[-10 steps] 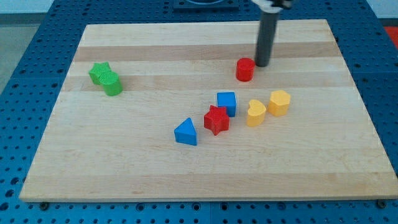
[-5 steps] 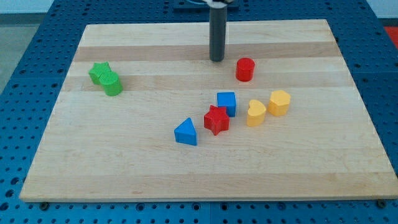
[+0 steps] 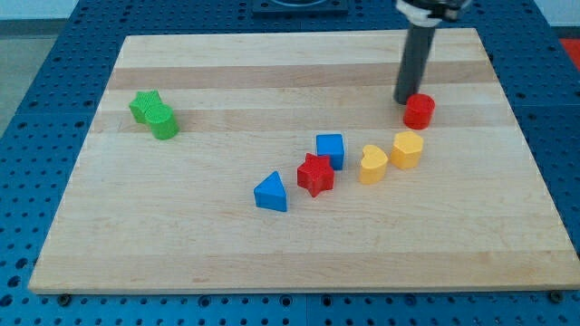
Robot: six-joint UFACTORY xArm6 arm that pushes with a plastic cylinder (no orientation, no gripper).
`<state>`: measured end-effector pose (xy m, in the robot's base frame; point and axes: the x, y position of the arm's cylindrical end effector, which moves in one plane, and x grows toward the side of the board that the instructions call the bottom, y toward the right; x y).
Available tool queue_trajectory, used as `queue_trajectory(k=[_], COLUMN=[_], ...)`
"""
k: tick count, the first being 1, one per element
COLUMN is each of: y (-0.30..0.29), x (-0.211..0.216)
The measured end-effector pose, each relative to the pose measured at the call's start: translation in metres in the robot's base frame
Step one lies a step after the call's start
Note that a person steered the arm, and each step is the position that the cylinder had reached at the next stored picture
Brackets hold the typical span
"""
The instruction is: Push the red circle towards the center right
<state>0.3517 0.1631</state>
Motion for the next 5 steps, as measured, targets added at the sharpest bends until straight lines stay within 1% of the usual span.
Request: queue_trajectory(k=[1, 2, 3, 4, 5], y=[0.037, 0.048, 0.037, 0.004, -0.033], x=[0.000, 0.001, -0.005, -0.027, -0.016])
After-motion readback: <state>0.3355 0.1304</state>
